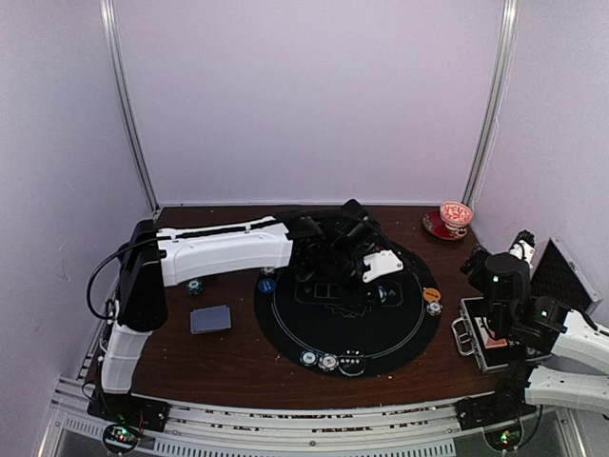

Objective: Distribute texas hold em gaming equipment
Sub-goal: Place the poker chips pile on the poker table mat.

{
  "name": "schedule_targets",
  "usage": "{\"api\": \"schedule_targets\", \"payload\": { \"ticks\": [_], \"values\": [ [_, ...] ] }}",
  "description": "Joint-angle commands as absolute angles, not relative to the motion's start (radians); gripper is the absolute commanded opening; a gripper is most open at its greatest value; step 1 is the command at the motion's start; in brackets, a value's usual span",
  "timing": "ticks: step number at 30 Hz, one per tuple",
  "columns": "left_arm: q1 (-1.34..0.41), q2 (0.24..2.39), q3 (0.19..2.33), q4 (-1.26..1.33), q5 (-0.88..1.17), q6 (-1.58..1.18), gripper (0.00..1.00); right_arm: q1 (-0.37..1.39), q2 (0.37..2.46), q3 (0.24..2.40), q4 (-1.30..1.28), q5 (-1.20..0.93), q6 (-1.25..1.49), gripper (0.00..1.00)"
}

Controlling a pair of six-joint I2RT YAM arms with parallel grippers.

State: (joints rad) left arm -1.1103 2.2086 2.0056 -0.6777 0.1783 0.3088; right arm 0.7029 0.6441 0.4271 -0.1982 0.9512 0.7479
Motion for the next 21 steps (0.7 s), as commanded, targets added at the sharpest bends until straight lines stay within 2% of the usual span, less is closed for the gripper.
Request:
{"api": "schedule_targets", "payload": {
  "ticks": [1, 9, 21],
  "values": [
    [-1.13, 2.302, 2.135, -0.69, 0.186, 0.288, 0.31, 0.698, 0.66, 0.419, -0.219, 0.976, 0.755, 1.0],
    [-1.18, 2.481, 2.335, -0.69, 0.196, 0.304, 0.31, 0.697, 0.647, 0.42, -0.229, 0.971, 0.764, 1.0],
    [-1.193, 2.63, 2.42, -0.672, 0.242, 0.286, 0.31, 0.698, 0.63, 0.413, -0.218, 0.942, 0.76, 1.0]
  ]
}}
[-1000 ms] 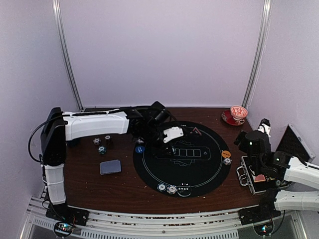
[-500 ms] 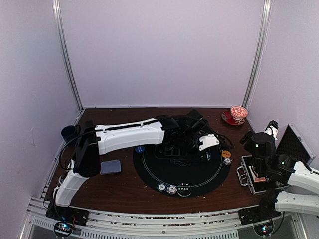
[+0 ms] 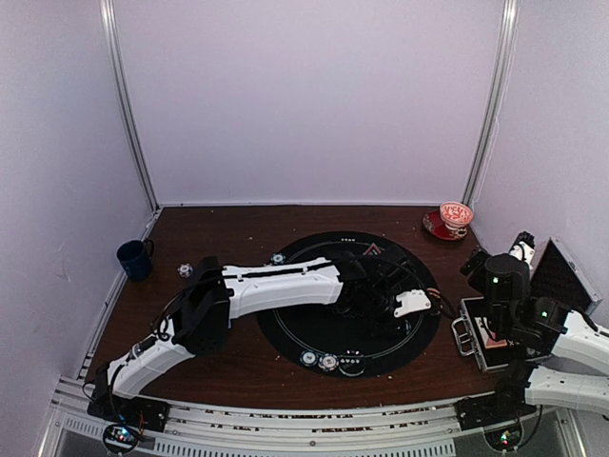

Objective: Distribute texas hold em gaming equipment
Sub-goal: Place the poker chips pile on the poker table mat.

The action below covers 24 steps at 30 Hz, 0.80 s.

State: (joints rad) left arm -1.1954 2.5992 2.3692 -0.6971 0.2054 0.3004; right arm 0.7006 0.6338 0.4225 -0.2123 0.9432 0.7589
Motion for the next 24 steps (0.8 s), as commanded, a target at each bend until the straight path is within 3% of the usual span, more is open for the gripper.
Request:
{"api": "schedule_targets", "payload": {
  "ticks": [1, 10, 16, 24],
  "values": [
    [-1.194, 2.638, 2.426, -0.675, 0.246, 0.283, 0.31, 0.698, 0.63, 0.413, -0.218, 0.942, 0.759, 1.0],
    [-1.193, 2.66, 2.407, -0.685, 0.267, 0.282, 0.36, 0.698, 0.625, 0.41, -0.209, 0.931, 0.751, 1.0],
    [-1.193, 2.658, 2.395, -0.692, 0.263, 0.291, 0.53, 0.698, 0.64, 0.41, -0.2, 0.923, 0.743, 1.0],
    [-1.192, 2.622, 2.419, -0.702, 0.214, 0.29, 0.87, 0.698, 0.655, 0.42, -0.201, 0.912, 0.736, 1.0]
  ]
}}
